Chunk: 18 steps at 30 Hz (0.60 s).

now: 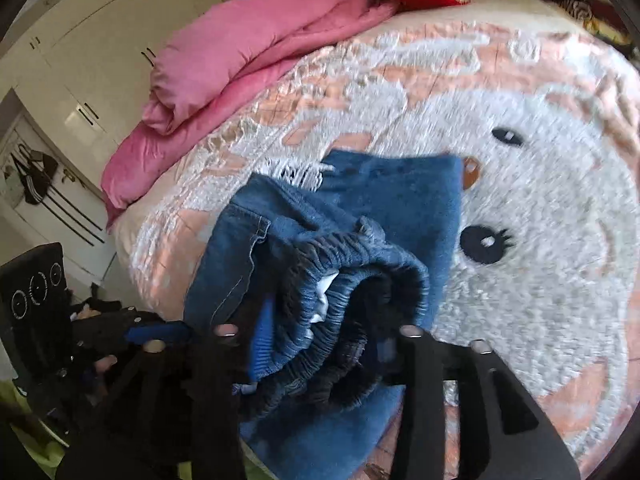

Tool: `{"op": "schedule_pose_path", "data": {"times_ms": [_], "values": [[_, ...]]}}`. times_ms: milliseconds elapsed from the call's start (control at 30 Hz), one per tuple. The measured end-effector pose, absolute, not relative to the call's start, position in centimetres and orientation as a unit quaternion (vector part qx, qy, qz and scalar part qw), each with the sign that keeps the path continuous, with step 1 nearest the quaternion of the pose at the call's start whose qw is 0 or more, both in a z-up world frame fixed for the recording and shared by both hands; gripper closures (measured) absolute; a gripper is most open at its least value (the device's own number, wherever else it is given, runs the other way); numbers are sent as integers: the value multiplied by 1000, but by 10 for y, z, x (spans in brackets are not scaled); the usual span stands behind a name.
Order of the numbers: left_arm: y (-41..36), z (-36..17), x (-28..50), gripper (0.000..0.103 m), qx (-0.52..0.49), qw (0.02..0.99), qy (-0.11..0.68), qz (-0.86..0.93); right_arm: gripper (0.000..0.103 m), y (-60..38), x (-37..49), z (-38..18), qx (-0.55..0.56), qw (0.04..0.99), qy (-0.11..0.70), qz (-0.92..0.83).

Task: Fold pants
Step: 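Fold the waistband over onto the lace hem with the right gripper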

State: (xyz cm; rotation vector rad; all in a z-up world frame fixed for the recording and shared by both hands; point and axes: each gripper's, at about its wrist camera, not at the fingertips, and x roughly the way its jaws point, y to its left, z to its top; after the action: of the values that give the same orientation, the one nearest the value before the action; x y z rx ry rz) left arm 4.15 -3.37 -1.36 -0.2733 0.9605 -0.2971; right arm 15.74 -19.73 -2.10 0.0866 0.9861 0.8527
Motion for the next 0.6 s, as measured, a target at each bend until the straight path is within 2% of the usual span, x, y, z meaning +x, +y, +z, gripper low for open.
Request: {"op": "schedule_pose_path", "data": {"times_ms": [233,367,467,600], "values": [[-33,-6,38,23,-123,876,449,-125,28,-221,140,12,33,827,413,381],[-30,2,32,19,-120,882,441,-115,18,-226,131,32,27,843,382,377],[-28,7,31,12,-116,886,435,-107,13,-227,122,45,15,853,362,376],[-26,16,27,10,-107,894,425,-93,9,-228,110,61,-4,865,336,372]]}}
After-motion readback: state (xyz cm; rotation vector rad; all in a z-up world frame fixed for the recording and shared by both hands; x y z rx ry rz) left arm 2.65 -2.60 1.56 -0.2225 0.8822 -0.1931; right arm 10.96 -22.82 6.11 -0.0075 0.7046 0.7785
